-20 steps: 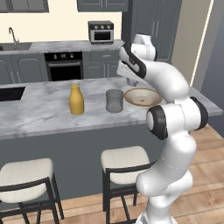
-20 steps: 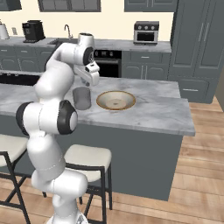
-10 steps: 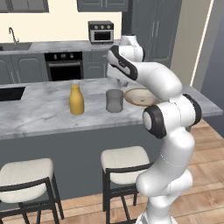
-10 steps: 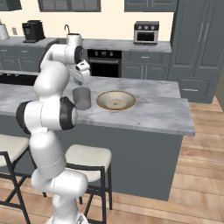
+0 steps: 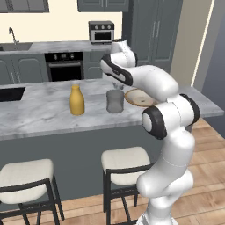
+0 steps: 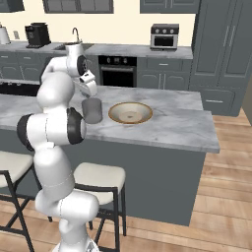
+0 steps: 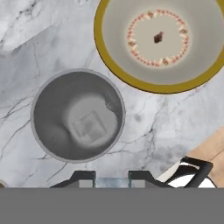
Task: There are two ice cubes in the ice bowl. Place both ice cubes in the glass cup.
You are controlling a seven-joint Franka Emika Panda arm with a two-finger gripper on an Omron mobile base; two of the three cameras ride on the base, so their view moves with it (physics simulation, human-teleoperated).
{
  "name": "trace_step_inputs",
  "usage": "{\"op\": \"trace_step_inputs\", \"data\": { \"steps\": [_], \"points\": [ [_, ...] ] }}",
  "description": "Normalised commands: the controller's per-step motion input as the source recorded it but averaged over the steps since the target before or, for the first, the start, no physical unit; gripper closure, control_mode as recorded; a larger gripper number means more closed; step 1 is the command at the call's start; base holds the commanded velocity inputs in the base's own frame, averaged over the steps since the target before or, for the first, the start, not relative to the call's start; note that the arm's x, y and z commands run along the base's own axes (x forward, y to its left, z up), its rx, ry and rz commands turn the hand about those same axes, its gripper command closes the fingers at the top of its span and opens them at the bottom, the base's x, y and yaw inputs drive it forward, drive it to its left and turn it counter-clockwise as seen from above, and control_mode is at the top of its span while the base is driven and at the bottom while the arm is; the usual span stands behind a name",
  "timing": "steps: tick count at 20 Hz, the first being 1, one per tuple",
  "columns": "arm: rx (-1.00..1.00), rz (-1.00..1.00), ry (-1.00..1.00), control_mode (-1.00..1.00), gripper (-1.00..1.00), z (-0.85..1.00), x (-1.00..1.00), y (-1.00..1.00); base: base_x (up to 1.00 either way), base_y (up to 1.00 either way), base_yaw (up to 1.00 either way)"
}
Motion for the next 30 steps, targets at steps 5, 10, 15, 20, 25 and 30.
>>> {"op": "trace_step_inputs", "data": {
  "steps": [5, 10, 15, 20, 25, 30],
  "points": [
    [0.0, 0.0, -0.07, -1.0, 1.0, -0.18, 0.16, 0.0, 0.0, 0.0, 0.0],
    [0.04, 0.0, -0.07, -1.0, 1.0, -0.04, 0.3, 0.0, 0.0, 0.0, 0.0],
    [0.05, 0.0, 0.0, -1.0, 1.0, -0.05, 0.42, 0.0, 0.0, 0.0, 0.0],
    [0.0, 0.0, 0.01, -1.0, 1.0, -0.24, 0.33, 0.0, 0.0, 0.0, 0.0],
    [0.0, 0.0, 0.02, -1.0, 1.0, -0.3, 0.24, 0.0, 0.0, 0.0, 0.0],
    [0.0, 0.0, 0.0, -1.0, 1.0, -0.2, 0.21, 0.0, 0.0, 0.0, 0.0]
  ]
}}
